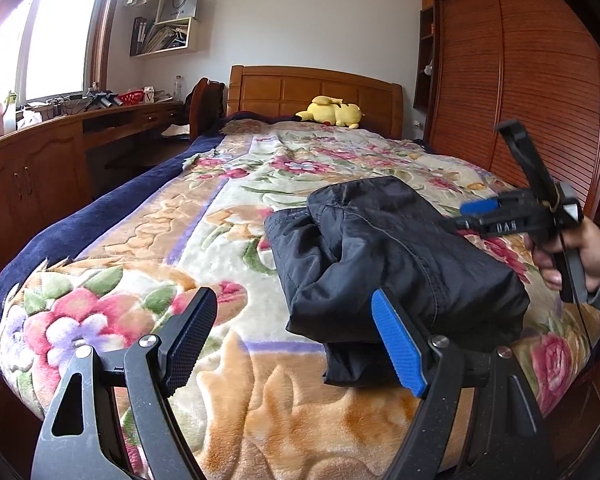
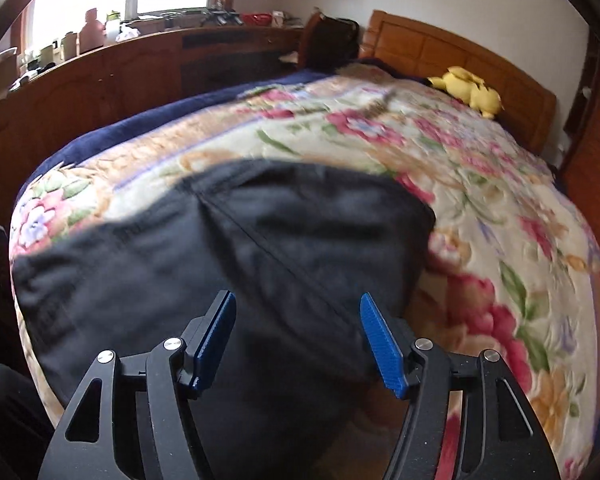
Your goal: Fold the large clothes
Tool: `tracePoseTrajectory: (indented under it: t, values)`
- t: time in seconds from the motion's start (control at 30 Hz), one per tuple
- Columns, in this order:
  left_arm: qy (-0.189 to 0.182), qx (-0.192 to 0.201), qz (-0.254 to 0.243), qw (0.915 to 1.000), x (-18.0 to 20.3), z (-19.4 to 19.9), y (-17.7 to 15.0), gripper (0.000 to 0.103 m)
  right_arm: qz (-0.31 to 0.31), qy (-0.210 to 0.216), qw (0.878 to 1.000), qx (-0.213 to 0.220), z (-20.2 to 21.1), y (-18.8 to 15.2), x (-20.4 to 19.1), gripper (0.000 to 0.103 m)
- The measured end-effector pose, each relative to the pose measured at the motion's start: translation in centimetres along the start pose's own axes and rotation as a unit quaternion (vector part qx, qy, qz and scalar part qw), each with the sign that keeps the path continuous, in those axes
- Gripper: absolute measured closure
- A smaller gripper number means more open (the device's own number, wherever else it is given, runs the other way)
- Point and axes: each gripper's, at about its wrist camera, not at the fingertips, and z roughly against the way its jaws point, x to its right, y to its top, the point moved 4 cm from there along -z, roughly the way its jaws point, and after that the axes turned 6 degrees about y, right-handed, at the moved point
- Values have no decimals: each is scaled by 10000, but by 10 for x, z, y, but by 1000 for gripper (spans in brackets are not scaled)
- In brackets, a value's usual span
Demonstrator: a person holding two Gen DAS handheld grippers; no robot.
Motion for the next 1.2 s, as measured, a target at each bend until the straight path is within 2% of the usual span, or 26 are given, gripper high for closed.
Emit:
tracePoseTrajectory:
  t: [0.23,0.3,0.37,0.47,0.57,0.73,0.87,0.93,1.03,1.2]
  values:
    - [15,-25,11,10000,1,0,-3,22,-160,156,9993,-297,-33,-23,11,35]
    - [31,-48,-42,10000,3,-2,-5,22,-428,279,9985,-199,-38,-27,18,30]
    - [30,-89,-108,9999,6,-4,-7,22,-600,302,9977,-87,-42,-31,26,17]
    - [-28,-227,-187,9996,12,-9,-12,23,-941,419,9946,110,-50,-39,37,8]
    - [-278,-472,-140,9984,18,-18,-20,23,-1186,613,9908,235,-51,-47,41,7]
    - [-257,-687,-300,9969,27,-25,-31,23,-1235,677,9892,403,-53,-53,43,7]
    - [-376,-830,-185,9957,28,-29,-36,23,-1250,720,9888,378,-51,-54,45,7]
    - [-401,-868,-182,9953,30,-29,-37,29,-1211,757,9891,346,-46,-48,44,7]
    - [-395,-935,-211,9946,31,-31,-40,35,-1061,396,9928,388,-45,-37,55,7]
    - [-448,-1081,-86,9931,29,-36,-44,44,-1136,194,9928,320,-56,-17,83,7]
